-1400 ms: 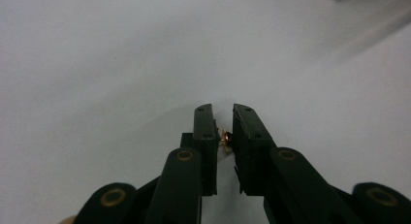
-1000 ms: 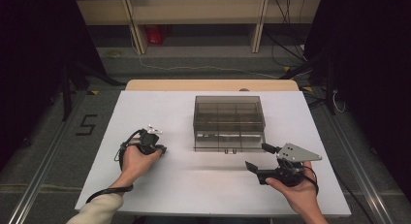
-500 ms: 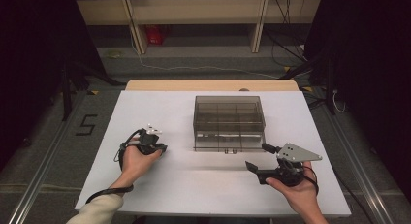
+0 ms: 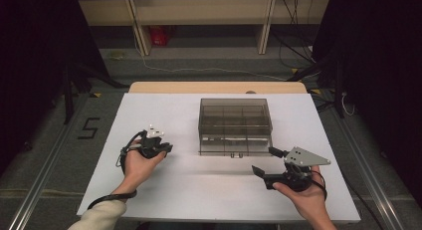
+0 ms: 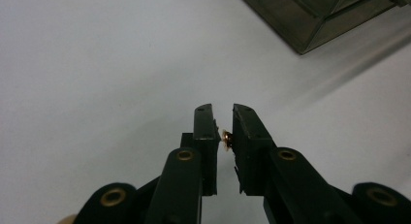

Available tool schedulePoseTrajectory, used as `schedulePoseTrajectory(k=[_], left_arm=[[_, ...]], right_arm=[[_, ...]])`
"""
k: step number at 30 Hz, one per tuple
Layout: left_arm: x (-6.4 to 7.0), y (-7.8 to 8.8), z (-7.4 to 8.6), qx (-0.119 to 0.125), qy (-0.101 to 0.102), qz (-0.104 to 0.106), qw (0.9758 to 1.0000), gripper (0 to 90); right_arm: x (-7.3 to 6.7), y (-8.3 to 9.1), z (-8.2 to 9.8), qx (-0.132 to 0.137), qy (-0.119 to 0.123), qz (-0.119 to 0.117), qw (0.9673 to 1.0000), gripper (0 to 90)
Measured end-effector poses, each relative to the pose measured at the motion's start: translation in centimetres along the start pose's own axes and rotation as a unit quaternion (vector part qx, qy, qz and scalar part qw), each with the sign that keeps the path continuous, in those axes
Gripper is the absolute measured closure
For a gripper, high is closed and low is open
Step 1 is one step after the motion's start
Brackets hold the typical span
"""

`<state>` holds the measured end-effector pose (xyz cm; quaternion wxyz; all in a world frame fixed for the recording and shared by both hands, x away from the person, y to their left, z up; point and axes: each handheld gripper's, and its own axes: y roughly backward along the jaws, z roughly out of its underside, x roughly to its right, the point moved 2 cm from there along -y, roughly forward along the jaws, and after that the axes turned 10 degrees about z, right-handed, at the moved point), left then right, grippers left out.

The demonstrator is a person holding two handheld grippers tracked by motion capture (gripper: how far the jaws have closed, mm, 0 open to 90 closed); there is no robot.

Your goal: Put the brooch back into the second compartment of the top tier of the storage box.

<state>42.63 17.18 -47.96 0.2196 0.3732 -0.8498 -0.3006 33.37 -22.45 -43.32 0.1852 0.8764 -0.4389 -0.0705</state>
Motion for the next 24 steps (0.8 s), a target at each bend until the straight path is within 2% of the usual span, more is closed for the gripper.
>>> schedulePoseTrajectory(k=[17, 24], left_arm=[[0.7, 0.9, -0.9, 0.057, -0.022, 0.013, 0.9981, 80.6], [1.2, 1.2, -1.2, 0.083, -0.035, 0.027, 0.9956, 80.6]], right_arm=[[0.0, 0.0, 0.0, 0.000, 0.000, 0.000, 1.0000, 17.1], [0.0, 0.0, 0.0, 0.001, 0.001, 0.000, 1.0000, 17.1]])
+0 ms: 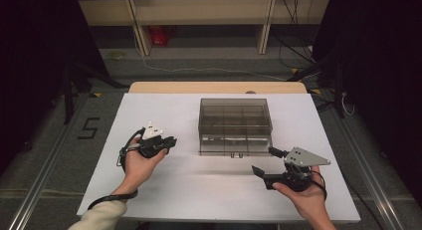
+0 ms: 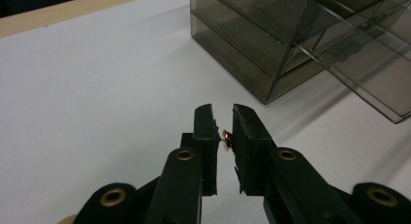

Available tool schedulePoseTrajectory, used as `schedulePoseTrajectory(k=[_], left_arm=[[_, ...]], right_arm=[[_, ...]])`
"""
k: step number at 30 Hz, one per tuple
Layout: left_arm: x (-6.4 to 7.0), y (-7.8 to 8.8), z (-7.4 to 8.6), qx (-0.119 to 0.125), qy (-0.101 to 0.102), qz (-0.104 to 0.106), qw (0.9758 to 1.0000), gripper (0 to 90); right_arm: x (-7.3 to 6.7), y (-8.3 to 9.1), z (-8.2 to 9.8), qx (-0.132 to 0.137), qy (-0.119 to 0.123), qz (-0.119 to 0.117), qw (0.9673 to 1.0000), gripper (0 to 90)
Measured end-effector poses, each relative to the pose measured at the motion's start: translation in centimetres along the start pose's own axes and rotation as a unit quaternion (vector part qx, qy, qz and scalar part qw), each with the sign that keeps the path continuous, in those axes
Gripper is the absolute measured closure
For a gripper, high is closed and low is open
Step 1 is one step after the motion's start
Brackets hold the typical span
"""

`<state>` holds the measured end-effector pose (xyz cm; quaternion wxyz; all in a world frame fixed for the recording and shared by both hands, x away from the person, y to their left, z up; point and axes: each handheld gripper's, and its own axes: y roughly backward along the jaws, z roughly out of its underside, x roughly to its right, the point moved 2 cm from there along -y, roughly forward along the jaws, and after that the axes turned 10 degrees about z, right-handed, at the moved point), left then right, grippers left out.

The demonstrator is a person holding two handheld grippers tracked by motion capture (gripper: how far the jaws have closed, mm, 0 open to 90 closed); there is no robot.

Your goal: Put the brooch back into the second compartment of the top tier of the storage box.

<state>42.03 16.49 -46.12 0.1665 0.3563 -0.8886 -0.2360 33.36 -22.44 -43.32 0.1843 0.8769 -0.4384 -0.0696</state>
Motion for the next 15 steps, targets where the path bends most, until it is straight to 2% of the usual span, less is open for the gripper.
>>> schedulePoseTrajectory(k=[6, 11, 15], left_arm=[[0.20, 0.04, -0.14, 0.011, -0.007, 0.003, 0.9999, 80.5], [0.42, -0.15, -0.20, 0.019, -0.027, -0.002, 0.9995, 80.5], [0.58, -0.08, -0.27, 0.025, -0.026, 0.002, 0.9994, 80.5]], right_arm=[[-0.01, 0.01, -0.01, 0.000, 0.000, 0.000, 1.0000, 17.1], [-0.01, -0.02, 0.02, -0.001, 0.000, -0.001, 1.0000, 17.1], [-0.02, 0.00, -0.01, 0.000, 0.000, 0.000, 1.0000, 17.1]])
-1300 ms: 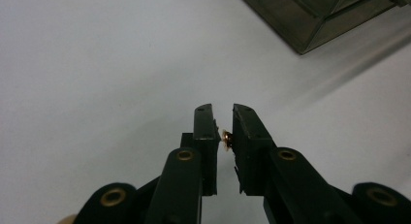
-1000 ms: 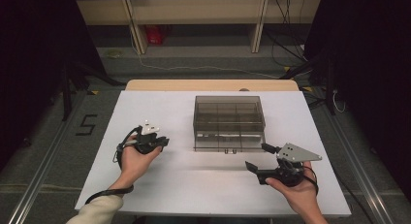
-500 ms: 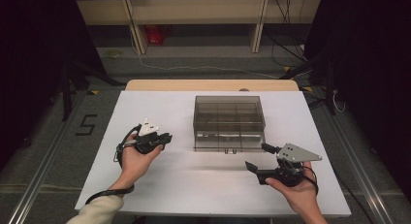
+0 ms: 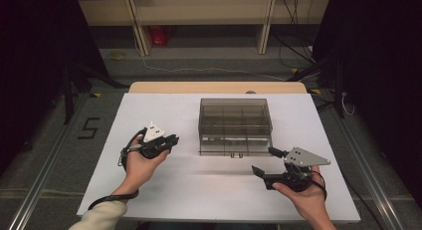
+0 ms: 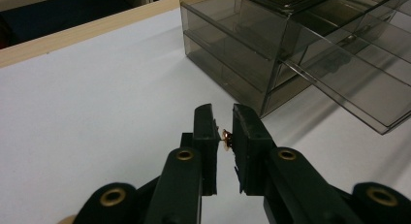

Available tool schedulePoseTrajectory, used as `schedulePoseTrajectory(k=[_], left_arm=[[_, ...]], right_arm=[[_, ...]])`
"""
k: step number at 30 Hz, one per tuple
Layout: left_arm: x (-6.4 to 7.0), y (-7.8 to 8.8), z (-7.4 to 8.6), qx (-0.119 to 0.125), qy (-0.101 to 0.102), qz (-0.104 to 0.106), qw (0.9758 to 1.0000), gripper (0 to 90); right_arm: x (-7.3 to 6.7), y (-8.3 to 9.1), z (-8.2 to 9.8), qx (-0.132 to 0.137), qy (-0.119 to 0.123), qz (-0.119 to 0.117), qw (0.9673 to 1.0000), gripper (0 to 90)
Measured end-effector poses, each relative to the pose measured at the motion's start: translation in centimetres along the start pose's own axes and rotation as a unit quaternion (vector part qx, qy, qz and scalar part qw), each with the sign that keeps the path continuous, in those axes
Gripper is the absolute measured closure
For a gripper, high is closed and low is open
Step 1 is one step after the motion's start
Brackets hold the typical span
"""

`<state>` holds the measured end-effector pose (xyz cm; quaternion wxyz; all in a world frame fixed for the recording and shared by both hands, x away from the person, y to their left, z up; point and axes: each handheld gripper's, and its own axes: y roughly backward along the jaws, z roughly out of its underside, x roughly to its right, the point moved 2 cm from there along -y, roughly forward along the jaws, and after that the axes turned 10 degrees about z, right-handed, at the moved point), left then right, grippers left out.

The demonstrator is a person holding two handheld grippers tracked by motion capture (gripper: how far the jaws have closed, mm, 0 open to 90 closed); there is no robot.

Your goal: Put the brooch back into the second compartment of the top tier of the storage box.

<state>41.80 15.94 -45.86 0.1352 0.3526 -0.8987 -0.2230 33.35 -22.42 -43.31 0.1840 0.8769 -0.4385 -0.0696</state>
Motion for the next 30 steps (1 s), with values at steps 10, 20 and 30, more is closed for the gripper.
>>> schedulePoseTrajectory(k=[10, 20, 30], left_arm=[[0.2, 0.2, -0.4, 0.019, 0.004, 0.018, 0.9996, 80.5], [0.7, 0.4, -0.9, 0.035, 0.001, 0.022, 0.9991, 80.5], [1.4, 0.6, -1.5, 0.049, -0.007, 0.029, 0.9984, 80.5]], right_arm=[[0.0, 0.0, 0.0, -0.001, -0.001, 0.000, 1.0000, 17.1], [0.0, 0.0, 0.0, 0.000, 0.000, -0.001, 1.0000, 17.0], [0.0, 0.0, 0.0, 0.000, -0.002, 0.000, 1.0000, 16.9]])
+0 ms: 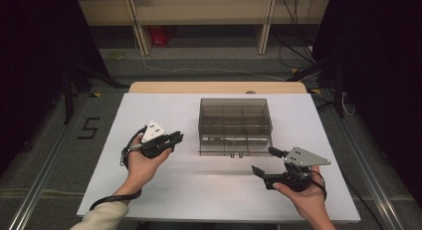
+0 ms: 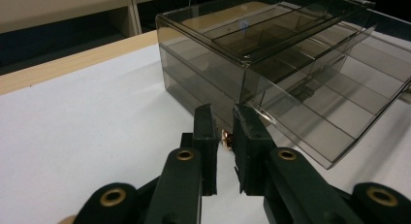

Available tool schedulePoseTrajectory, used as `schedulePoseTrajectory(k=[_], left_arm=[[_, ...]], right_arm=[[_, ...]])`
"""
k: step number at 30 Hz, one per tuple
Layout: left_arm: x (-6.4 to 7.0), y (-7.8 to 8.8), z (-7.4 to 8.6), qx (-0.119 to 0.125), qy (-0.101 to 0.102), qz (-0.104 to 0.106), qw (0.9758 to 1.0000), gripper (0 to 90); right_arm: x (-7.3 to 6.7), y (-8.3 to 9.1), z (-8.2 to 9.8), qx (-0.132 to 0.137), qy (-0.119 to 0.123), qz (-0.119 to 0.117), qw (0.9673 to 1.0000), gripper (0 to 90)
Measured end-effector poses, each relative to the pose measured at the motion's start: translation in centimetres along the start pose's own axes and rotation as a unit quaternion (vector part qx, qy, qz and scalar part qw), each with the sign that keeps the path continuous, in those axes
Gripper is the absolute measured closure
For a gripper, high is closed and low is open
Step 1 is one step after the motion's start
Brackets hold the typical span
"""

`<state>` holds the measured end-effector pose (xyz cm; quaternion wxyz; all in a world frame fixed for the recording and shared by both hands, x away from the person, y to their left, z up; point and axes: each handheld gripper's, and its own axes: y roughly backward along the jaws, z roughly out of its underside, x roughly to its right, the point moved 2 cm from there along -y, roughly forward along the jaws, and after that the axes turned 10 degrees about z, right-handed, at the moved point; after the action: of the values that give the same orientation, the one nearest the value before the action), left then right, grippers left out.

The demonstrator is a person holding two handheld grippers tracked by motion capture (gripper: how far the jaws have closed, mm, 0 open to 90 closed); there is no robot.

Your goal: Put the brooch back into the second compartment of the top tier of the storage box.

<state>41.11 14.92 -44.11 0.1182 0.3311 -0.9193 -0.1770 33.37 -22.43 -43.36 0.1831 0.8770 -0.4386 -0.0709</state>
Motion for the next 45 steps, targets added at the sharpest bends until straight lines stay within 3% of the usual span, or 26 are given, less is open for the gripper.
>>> schedulePoseTrajectory(k=[21, 45], left_arm=[[1.3, -0.2, -1.3, 0.020, -0.010, 0.017, 0.9996, 80.5], [2.4, -1.0, -2.0, 0.018, -0.018, 0.028, 0.9993, 80.5]], right_arm=[[-0.1, -0.2, 0.1, -0.001, -0.003, -0.003, 1.0000, 16.9], [-0.1, -0.2, 0.1, -0.002, -0.003, -0.002, 1.0000, 17.0]])
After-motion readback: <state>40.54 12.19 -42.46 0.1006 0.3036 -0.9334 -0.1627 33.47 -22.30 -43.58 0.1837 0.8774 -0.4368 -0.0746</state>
